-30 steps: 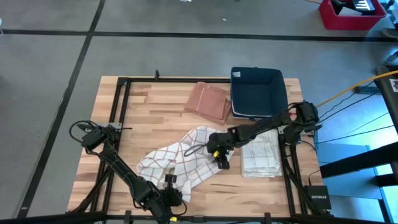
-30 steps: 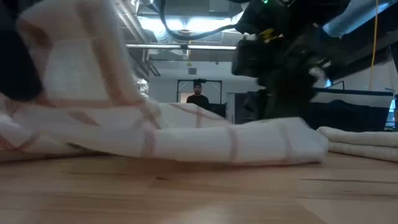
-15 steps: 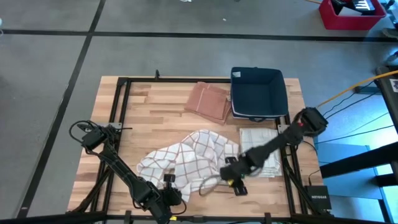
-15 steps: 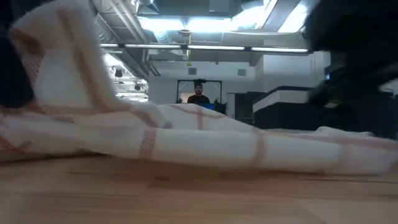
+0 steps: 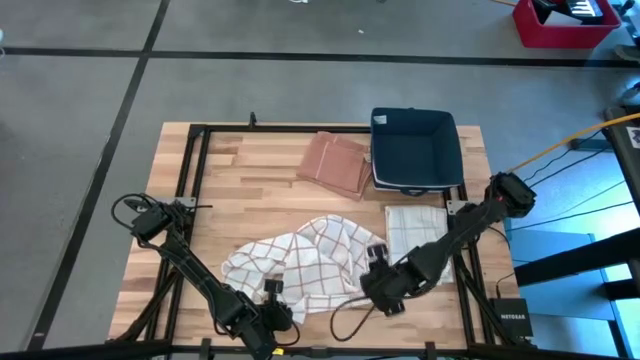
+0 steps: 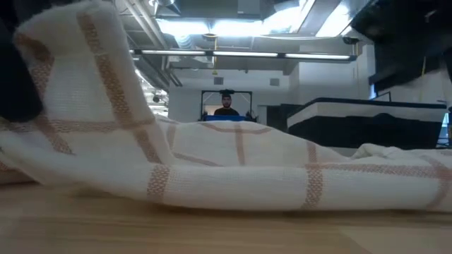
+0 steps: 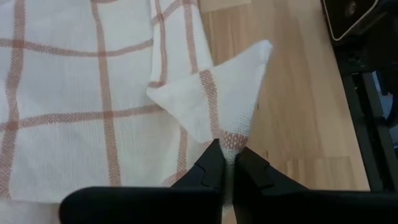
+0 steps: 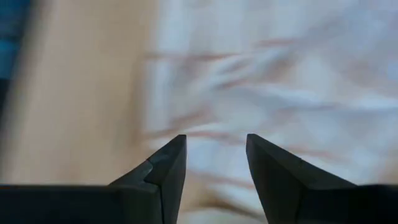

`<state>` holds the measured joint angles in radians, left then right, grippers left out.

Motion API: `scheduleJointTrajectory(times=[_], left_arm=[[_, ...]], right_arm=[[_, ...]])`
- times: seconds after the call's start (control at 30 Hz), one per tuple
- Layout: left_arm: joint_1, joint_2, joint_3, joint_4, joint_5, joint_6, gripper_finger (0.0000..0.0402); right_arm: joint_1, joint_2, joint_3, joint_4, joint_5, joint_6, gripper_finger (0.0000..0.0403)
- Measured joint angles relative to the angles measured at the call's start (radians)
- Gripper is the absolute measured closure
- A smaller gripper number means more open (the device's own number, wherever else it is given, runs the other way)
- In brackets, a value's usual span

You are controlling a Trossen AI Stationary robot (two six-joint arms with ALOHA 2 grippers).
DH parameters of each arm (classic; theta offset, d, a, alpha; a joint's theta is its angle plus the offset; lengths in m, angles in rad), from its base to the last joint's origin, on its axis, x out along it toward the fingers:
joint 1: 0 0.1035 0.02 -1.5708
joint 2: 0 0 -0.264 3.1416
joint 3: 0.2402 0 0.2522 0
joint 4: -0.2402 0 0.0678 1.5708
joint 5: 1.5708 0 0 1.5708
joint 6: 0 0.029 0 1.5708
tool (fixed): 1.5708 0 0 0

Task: Fold towel
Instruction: Fold the white towel

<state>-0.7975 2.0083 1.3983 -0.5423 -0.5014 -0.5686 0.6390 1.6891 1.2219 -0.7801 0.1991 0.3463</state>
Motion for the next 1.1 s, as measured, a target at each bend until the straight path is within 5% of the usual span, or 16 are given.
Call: scheduleJointTrajectory(times=[0.13, 0.47, 0.67, 0.9, 1.1], left_arm=[[0.000, 0.000, 0.000, 0.001, 0.000, -0.003, 0.0395], [0.000, 0.000, 0.000, 0.004, 0.000, -0.008, 0.0397], [0.000, 0.000, 0.000, 0.004, 0.000, -0.012, 0.0395], [0.000, 0.000, 0.000, 0.004, 0.000, -0.023, 0.0395], [0.000, 0.000, 0.000, 0.004, 0.000, -0.033, 0.0397]], right_arm=[[-0.078, -0.001, 0.005, -0.063, 0.202, -0.063, 0.0233], [-0.379, 0.000, -0.227, 0.063, -0.108, -0.152, 0.0233], [-0.466, 0.001, -0.291, 0.109, -0.328, -0.166, 0.0233], [-0.463, 0.001, -0.291, 0.196, -0.439, -0.196, 0.0233], [-0.463, 0.001, -0.291, 0.179, -0.308, -0.193, 0.0233]])
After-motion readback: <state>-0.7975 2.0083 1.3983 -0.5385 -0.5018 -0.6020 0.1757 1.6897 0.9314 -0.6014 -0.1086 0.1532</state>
